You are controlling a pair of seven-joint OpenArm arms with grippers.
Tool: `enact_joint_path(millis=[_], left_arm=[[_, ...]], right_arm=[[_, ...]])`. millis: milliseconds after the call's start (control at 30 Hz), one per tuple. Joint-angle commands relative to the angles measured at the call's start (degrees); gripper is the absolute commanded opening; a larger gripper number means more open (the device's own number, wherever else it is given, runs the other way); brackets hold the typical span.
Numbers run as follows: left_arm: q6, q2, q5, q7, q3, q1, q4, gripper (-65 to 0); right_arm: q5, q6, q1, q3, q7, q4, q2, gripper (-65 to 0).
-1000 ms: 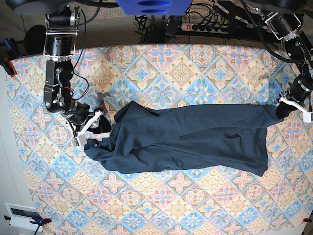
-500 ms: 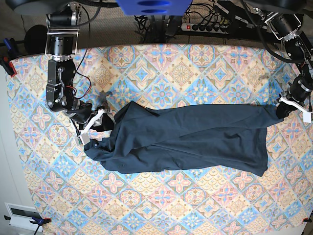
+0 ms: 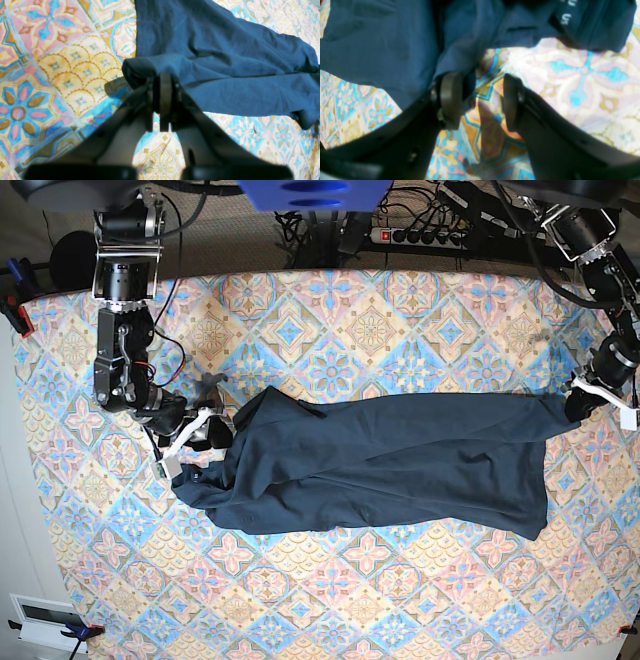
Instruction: Layout the t-shirt on the table in an organized manner, then fold the t-shirt properly
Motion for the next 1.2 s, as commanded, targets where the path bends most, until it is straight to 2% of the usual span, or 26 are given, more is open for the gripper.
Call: enact_joint_path(millis=[0,133,267,633,767,933,1167], left_arm=[[-0.1,-1.3,-1.0,-1.2,-0.3,-0.8,0.9,-64.8],[-0.1,-1.3,-1.0,-1.2,-0.3,-0.8,0.9,-64.8],[-0.1,-1.3,-1.0,-1.2,-0.3,-0.8,0.9,-64.8],[-0.1,-1.3,-1.1,-1.2,-0.3,-0.8,0.9,-64.8],[-0.1,-1.3,-1.2,-1.2,-0.3,-0.8,0.9,-64.8],[-0.1,-1.3,-1.3,-1.2,-0.3,-0.8,0.9,-64.8],[-0.1,-1.3,-1.2,-1.2,-0.3,-0.8,0.9,-64.8]], right_arm=[[3.0,0.6,1.4,0.4,1.4,1.9,0.6,-38.7],[8.5,0.6,1.5,0.1,1.1,3.1,0.6,-37.0],[8.6,0.6,1.5,0.0,1.2,3.1,0.6,-33.0],[8.4,0.6,1.7,0.1,1.6,0.4,0.6,-33.0],[8.4,0.6,1.7,0.3,1.6,-2.1,0.6,-33.6],[8.4,0.6,1.7,-0.2,3.9,-2.6,0.6,-39.1],[8.4,0.6,1.6,-0.2,3.9,-2.6,-0.5,-39.4]])
